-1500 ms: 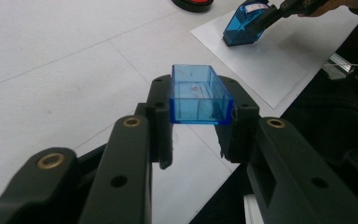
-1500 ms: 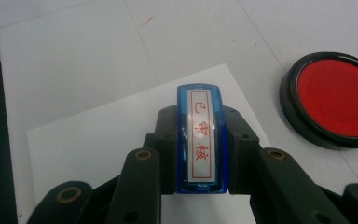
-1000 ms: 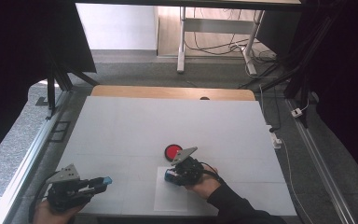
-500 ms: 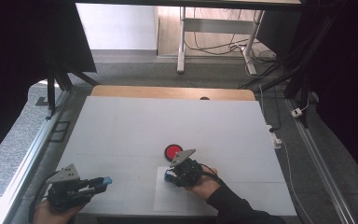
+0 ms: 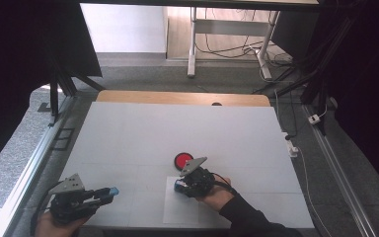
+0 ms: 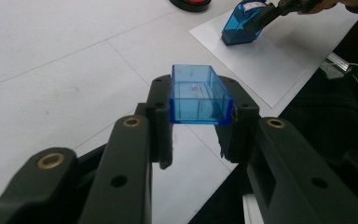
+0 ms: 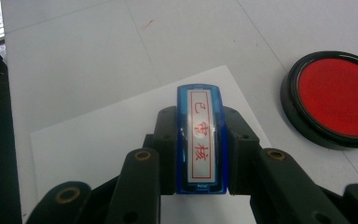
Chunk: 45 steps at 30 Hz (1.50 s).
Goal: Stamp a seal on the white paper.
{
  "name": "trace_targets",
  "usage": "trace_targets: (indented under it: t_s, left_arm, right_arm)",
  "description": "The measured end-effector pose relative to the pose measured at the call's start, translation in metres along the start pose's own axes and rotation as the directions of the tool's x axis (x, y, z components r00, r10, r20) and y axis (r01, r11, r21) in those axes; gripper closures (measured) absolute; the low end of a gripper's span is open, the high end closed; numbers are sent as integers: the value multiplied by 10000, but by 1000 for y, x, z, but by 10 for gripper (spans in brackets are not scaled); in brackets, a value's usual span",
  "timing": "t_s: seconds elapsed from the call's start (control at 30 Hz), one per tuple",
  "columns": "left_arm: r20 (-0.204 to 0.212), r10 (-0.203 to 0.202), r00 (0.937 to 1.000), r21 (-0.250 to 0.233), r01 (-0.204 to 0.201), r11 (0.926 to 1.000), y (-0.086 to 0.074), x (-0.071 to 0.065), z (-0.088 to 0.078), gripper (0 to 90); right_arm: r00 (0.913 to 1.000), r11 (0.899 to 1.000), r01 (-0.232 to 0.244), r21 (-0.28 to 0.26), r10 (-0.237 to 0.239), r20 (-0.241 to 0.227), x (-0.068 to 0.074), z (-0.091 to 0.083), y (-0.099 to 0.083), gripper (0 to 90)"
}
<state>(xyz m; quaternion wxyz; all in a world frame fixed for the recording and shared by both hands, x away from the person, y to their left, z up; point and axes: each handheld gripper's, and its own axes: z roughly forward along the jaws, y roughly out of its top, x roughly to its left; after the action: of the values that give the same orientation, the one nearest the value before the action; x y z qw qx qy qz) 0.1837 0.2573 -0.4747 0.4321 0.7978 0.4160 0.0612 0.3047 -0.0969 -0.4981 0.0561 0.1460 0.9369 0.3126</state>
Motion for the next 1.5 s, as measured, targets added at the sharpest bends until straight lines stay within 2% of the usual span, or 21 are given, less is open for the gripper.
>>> trace_targets:
  t_s: [0.17,0.83,0.93,1.23,1.5]
  left_arm:
    - [-1,9,10000,-5,-9,10000,0,0,0,682]
    - [67,33,10000,37,-33,10000,0,-1,0,682]
    - [81,35,10000,42,-36,10000,0,-1,0,682]
    - [165,27,9999,77,-28,10000,0,-1,0,682]
    - [147,80,9999,51,-81,10000,1,-2,0,682]
  right_arm:
    - [10000,10000,-36,40,36,16,0,-1,0,705]
    - [9996,9971,-178,-746,162,-223,-4,-21,4,705]
    - [9992,9963,-320,-792,300,-258,-4,-24,5,705]
    - [9972,9895,-632,-1303,573,-487,-7,-38,10,705]
    - [9973,9840,-546,-1698,453,-580,-7,-49,13,705]
